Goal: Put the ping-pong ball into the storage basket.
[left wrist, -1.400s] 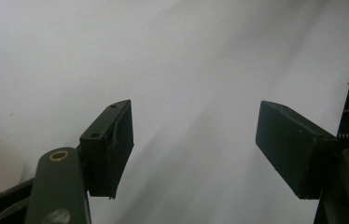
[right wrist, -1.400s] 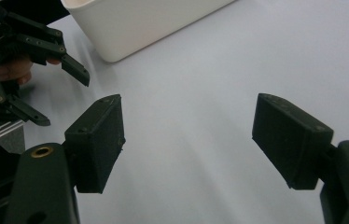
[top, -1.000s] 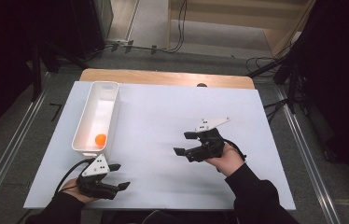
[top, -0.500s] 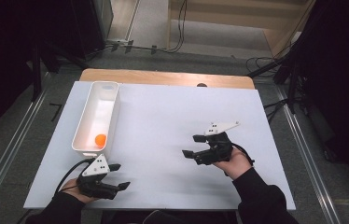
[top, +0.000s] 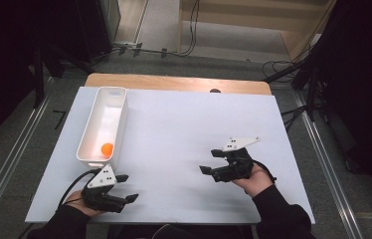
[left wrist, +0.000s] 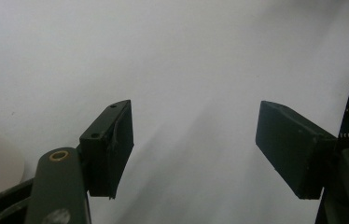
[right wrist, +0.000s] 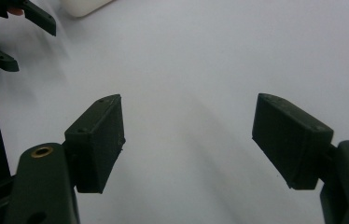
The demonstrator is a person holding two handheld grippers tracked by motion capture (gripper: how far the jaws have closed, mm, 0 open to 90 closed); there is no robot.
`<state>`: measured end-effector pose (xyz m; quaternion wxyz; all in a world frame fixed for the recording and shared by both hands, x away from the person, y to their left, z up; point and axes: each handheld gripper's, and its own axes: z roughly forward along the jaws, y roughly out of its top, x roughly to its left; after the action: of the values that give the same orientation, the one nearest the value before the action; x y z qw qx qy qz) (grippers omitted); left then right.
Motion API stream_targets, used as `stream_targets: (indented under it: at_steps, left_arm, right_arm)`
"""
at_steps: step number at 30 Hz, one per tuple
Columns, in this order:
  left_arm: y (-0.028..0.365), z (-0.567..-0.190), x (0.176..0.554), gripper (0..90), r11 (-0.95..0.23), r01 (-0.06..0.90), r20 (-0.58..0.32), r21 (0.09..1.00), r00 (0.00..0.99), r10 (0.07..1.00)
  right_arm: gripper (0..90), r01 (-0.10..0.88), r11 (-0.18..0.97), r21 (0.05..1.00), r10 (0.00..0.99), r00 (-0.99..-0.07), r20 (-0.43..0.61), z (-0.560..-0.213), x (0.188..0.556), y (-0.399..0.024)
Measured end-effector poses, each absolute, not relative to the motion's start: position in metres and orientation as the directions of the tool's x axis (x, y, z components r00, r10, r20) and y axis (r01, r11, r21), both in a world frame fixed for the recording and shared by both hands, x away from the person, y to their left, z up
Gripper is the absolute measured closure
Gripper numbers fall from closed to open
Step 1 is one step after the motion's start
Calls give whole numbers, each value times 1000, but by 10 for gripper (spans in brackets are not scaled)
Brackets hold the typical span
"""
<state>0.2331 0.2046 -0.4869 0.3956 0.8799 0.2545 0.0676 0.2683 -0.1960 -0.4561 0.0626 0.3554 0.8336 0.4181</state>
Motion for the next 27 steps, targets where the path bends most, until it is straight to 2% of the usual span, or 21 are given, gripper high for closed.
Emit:
stream_targets:
  at_steps: [27]
  left_arm:
    - [204,-487,233,279,-562,394,-82,727,863,499]
  right_arm:
    - [238,575,392,718,688,-701,186,-474,241,-228]
